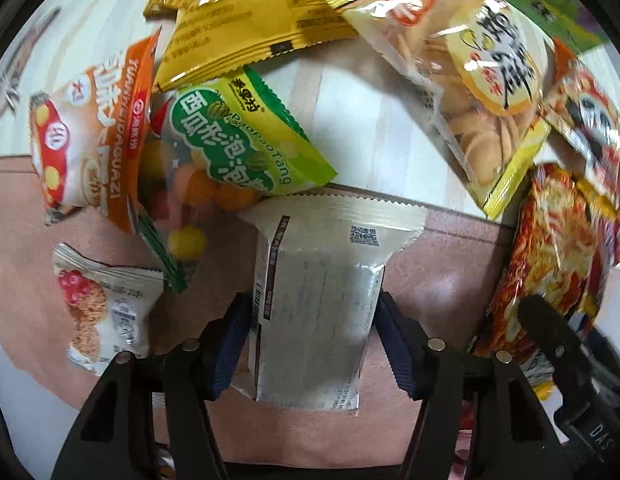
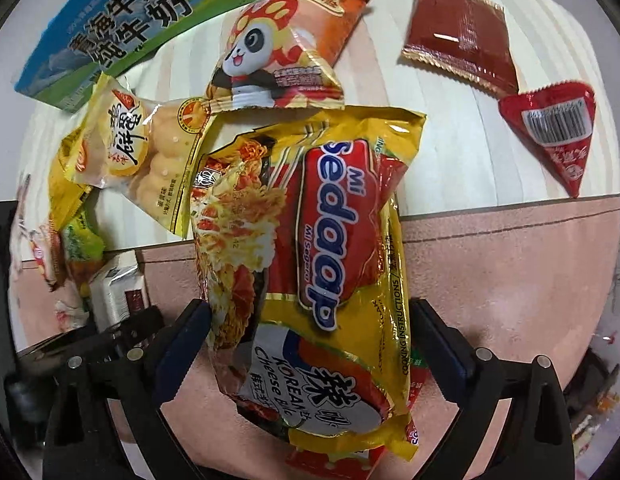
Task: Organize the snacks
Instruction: 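Carry both packets into the cardboard box and open both tools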
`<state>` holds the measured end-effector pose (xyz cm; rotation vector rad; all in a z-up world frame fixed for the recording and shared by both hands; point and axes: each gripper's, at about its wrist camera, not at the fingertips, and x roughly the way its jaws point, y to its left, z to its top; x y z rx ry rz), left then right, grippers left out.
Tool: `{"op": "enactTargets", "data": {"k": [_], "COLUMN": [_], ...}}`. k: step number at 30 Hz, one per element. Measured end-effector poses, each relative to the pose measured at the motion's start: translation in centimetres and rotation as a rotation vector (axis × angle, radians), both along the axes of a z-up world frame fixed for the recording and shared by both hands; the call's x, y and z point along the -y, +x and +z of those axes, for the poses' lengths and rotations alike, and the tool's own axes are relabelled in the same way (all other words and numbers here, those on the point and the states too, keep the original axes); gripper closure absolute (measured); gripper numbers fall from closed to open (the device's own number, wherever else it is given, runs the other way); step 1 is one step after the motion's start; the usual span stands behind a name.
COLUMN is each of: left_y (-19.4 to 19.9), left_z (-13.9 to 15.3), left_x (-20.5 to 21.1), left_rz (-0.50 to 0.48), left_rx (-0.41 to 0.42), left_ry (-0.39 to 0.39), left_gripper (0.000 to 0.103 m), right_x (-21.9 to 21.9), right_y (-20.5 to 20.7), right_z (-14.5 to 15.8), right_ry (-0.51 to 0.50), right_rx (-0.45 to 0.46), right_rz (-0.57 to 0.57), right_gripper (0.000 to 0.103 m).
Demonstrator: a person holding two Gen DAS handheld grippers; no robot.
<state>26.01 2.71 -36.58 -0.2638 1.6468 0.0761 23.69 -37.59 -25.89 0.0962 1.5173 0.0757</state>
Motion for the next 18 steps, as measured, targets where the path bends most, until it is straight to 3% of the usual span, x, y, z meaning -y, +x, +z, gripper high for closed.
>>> {"op": "enactTargets", "data": {"k": [4, 7, 12, 18], "left_y": [-1.4, -3.3, -3.3, -5.3], "left_z": [0.8, 0.8, 2.3, 4.5], "left_x": [1.2, 2.4, 7.4, 8.2], "left_rz": [-0.009, -0.025, -0.052, -0.092], "left_rx": [0.020, 0.031, 0.049, 0.081], "left_ry": [0.031, 0.051, 0.075, 0.073], "left_gripper": [0.044, 0.044, 0.044, 0.044], "right_x": [0.0, 0.9, 3.6, 7.8], "right_y": [0.3, 0.3, -0.1, -1.6], "right_z": [0.3, 0.5, 2.1, 4.7], "right_ry": [-0.068, -0.084, -0.030, 0.053], "right_rx": [0.045, 0.078, 0.099, 0.104], "right_rz": [0.042, 0.059, 0.043, 0.010], "right_gripper": [0.004, 0.013, 0.017, 0.026]}}
